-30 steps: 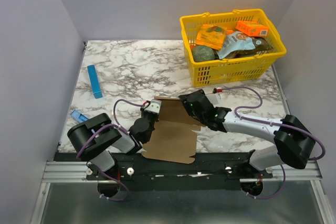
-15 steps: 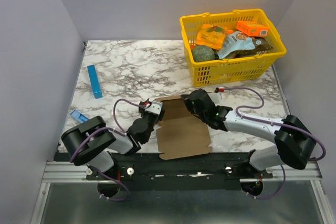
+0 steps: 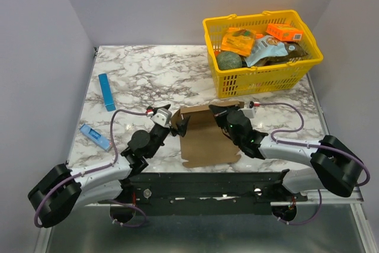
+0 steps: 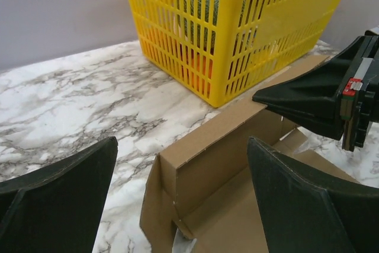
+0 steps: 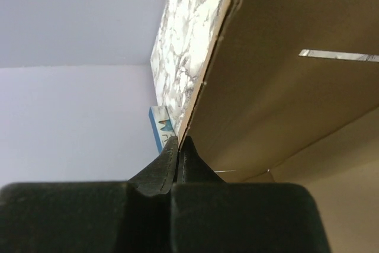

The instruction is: Fold the paper box

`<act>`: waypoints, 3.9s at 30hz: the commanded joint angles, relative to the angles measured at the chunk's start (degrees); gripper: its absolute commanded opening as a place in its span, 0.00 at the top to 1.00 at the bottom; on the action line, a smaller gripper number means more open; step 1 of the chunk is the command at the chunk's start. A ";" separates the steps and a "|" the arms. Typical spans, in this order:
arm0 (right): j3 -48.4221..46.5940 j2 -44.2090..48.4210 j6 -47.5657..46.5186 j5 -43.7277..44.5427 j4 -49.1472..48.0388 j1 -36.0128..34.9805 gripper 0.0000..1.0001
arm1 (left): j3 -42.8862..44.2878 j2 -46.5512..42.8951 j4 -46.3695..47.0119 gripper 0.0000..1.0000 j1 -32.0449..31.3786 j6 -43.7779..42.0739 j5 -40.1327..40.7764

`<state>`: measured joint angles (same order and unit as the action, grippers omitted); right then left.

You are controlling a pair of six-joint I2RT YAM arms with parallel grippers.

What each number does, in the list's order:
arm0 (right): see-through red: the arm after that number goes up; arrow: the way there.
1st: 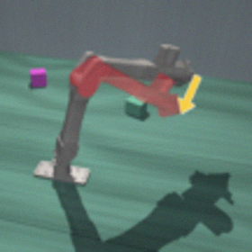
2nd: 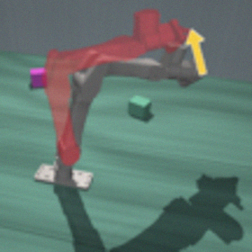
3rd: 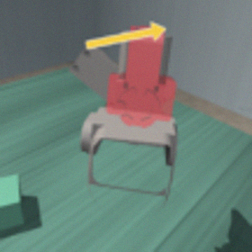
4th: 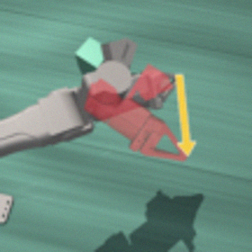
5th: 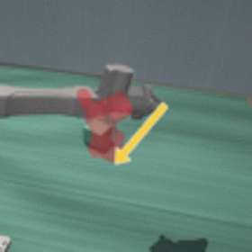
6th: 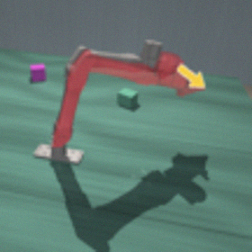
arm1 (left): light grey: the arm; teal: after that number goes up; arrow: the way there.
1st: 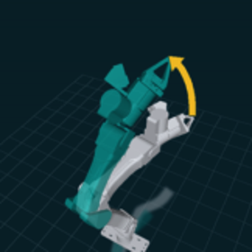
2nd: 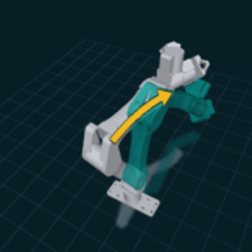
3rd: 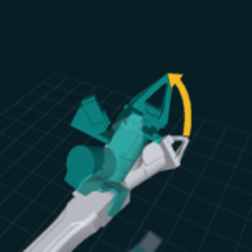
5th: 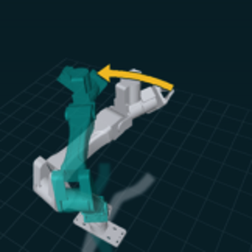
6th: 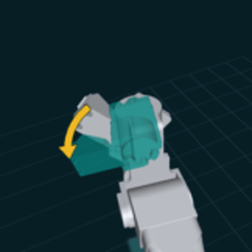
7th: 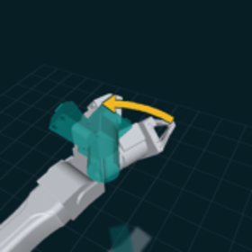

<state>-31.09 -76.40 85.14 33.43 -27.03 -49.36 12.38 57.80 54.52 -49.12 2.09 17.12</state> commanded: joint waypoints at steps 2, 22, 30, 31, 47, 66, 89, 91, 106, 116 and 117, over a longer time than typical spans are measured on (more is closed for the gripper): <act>5.34 -1.11 -8.14 -0.56 -18.58 1.11 0.99 | 0.02 -9.53 -17.95 0.01 7.18 10.12 -9.57; 10.70 1.52 -7.54 -0.83 -19.82 2.25 0.99 | 4.50 4.69 -24.13 0.09 22.14 12.95 -21.33; 10.17 1.96 -7.27 -0.38 -17.89 2.17 0.99 | 3.53 8.55 -18.14 0.18 21.44 12.33 -31.09; 10.17 2.04 -7.19 -0.38 -17.62 2.17 0.99 | 3.70 8.64 -17.53 0.20 21.18 12.24 -31.53; 9.56 2.40 -7.01 -0.12 -15.25 2.17 0.99 | 4.58 9.17 -17.79 0.22 13.88 7.49 -28.28; 8.15 3.19 -6.48 1.46 -10.15 2.25 0.99 | 10.38 13.74 -13.83 0.36 13.88 9.69 -30.92; 7.54 2.13 -6.04 1.64 -8.22 2.17 0.99 | 16.44 18.49 -11.01 0.37 13.79 14.70 -31.63; 7.62 1.87 -5.69 1.55 -8.30 2.25 0.99 | 17.50 19.01 -12.59 0.37 13.79 14.26 -31.36; 7.71 1.52 -5.69 1.20 -8.30 2.17 0.99 | 22.16 23.06 -15.32 0.38 13.79 14.52 -29.43; 7.62 0.73 -5.60 0.76 -8.66 2.25 0.99 | 23.12 23.85 -15.32 0.38 13.62 14.18 -27.06; 7.71 0.64 -5.52 0.59 -8.83 2.25 0.99 | 23.39 23.94 -15.50 0.38 13.53 14.00 -27.14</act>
<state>-23.09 -74.04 80.47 39.51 -39.22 -45.63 33.04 81.08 34.48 -34.63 15.77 -11.46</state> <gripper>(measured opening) 0.014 0.618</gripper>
